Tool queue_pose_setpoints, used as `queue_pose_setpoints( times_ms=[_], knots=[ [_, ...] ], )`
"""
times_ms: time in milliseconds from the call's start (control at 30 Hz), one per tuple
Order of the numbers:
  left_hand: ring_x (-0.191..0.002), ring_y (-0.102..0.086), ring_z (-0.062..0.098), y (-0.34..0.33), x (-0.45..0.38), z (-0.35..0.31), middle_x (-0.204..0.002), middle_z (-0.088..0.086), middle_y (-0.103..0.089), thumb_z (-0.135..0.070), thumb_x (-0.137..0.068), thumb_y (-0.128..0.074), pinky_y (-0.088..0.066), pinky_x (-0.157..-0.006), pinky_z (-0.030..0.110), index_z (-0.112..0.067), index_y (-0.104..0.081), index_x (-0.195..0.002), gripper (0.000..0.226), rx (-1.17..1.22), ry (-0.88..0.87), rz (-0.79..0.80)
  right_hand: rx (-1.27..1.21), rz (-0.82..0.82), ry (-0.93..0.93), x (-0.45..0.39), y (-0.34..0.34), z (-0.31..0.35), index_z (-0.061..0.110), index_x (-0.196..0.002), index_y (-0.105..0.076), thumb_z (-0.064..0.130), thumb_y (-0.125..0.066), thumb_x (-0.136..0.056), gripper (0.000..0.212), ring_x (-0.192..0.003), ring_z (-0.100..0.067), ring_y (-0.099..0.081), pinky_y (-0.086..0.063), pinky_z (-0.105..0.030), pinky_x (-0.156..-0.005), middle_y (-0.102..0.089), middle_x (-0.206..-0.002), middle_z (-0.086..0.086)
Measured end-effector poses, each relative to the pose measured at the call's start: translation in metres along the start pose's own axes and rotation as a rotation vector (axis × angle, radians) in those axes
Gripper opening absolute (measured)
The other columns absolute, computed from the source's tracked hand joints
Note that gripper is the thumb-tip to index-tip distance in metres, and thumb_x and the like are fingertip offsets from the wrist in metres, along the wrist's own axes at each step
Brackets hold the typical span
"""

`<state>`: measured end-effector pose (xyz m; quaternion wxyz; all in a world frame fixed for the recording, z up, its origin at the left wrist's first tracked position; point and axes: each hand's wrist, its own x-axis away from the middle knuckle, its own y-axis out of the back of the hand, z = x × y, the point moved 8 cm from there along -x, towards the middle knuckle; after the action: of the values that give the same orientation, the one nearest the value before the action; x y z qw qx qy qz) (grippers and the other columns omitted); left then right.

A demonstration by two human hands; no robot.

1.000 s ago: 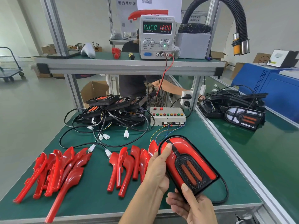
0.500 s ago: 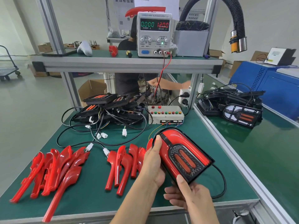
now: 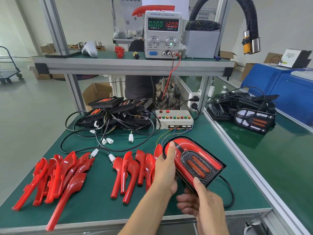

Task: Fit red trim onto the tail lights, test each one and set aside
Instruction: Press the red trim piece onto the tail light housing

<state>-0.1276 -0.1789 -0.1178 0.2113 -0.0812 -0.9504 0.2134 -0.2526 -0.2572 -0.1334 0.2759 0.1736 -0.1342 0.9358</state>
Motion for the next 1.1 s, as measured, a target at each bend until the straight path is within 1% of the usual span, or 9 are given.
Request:
queue_pose_setpoints(
  times_ms=[133, 233, 333, 467, 633, 733, 900, 1033, 1100],
  knots=[
    [-0.091, -0.076, 0.027, -0.006, -0.005, -0.009, -0.100, 0.010, -0.079, -0.046, -0.094, -0.068, -0.060, -0.091, 0.052, -0.005, -0.063, -0.120, 0.049, -0.040, 0.022, 0.051, -0.058, 0.111, -0.080, 0.001, -0.010, 0.008, -0.011, -0.093, -0.066, 0.072, -0.045, -0.074, 0.088, -0.048, -0.033, -0.068, -0.051, -0.026, -0.038, -0.070, -0.074, -0.033],
    [-0.089, -0.076, 0.025, -0.006, -0.006, -0.014, -0.102, 0.011, -0.079, -0.043, -0.096, -0.066, -0.062, -0.081, 0.043, -0.006, -0.062, -0.121, 0.045, -0.008, 0.024, 0.068, -0.097, 0.237, -0.135, 0.003, -0.015, 0.013, -0.012, -0.099, -0.066, 0.082, -0.030, -0.062, 0.107, -0.053, -0.036, -0.071, -0.053, -0.029, -0.040, -0.070, -0.078, -0.034],
    [-0.089, -0.077, 0.023, -0.006, -0.004, -0.016, -0.103, 0.010, -0.079, -0.047, -0.096, -0.064, -0.061, -0.074, 0.038, -0.008, -0.063, -0.121, 0.046, 0.010, 0.013, 0.090, -0.076, 0.317, -0.134, 0.005, -0.016, 0.015, -0.013, -0.102, -0.067, 0.086, -0.022, -0.060, 0.116, -0.057, -0.037, -0.071, -0.055, -0.029, -0.043, -0.070, -0.083, -0.036],
    [-0.095, -0.076, 0.025, -0.006, -0.002, -0.017, -0.105, 0.011, -0.078, -0.049, -0.096, -0.063, -0.061, -0.072, 0.036, -0.007, -0.064, -0.122, 0.049, 0.036, 0.010, 0.101, -0.061, 0.362, -0.121, 0.007, -0.020, 0.016, -0.011, -0.100, -0.067, 0.079, -0.025, -0.065, 0.106, -0.054, -0.036, -0.071, -0.054, -0.028, -0.041, -0.070, -0.079, -0.034],
    [-0.100, -0.075, 0.028, -0.007, 0.000, -0.021, -0.108, 0.012, -0.077, -0.046, -0.096, -0.065, -0.061, -0.087, 0.047, -0.007, -0.063, -0.123, 0.048, 0.054, -0.006, 0.129, -0.060, 0.334, -0.097, 0.006, -0.018, 0.012, -0.010, -0.100, -0.067, 0.075, -0.032, -0.069, 0.097, -0.053, -0.036, -0.070, -0.054, -0.028, -0.040, -0.070, -0.077, -0.033],
    [-0.107, -0.072, 0.029, -0.011, 0.006, -0.021, -0.113, 0.014, -0.076, -0.038, -0.097, -0.067, -0.055, -0.099, 0.053, -0.005, -0.061, -0.126, 0.045, 0.100, -0.027, 0.164, -0.055, 0.262, -0.061, 0.002, -0.013, 0.009, -0.010, -0.100, -0.066, 0.069, -0.044, -0.070, 0.087, -0.052, -0.034, -0.070, -0.054, -0.028, -0.040, -0.071, -0.076, -0.032],
    [-0.108, -0.072, 0.026, -0.019, 0.021, -0.018, -0.118, 0.013, -0.075, -0.034, -0.093, -0.068, -0.059, -0.089, 0.040, -0.008, -0.064, -0.126, 0.042, 0.129, -0.079, 0.290, -0.020, 0.167, 0.007, -0.003, -0.003, 0.002, -0.011, -0.097, -0.064, 0.048, -0.061, -0.075, 0.062, -0.048, -0.029, -0.067, -0.051, -0.025, -0.039, -0.069, -0.071, -0.028],
    [-0.115, -0.069, 0.028, -0.016, 0.027, -0.016, -0.122, 0.013, -0.073, -0.042, -0.092, -0.067, -0.054, -0.099, 0.045, -0.012, -0.065, -0.129, 0.048, 0.070, -0.098, 0.324, -0.004, 0.234, -0.024, -0.003, 0.003, -0.007, -0.013, -0.105, -0.062, 0.041, -0.064, -0.078, 0.061, -0.057, -0.036, -0.069, -0.054, -0.030, -0.044, -0.069, -0.081, -0.034],
    [-0.116, -0.069, 0.027, -0.014, 0.028, -0.015, -0.122, 0.011, -0.073, -0.046, -0.091, -0.066, -0.054, -0.100, 0.042, -0.013, -0.067, -0.127, 0.049, 0.037, -0.116, 0.323, 0.006, 0.290, -0.042, -0.003, 0.003, -0.013, -0.011, -0.112, -0.061, 0.041, -0.063, -0.081, 0.061, -0.064, -0.039, -0.070, -0.056, -0.032, -0.049, -0.069, -0.088, -0.036]
  ],
)
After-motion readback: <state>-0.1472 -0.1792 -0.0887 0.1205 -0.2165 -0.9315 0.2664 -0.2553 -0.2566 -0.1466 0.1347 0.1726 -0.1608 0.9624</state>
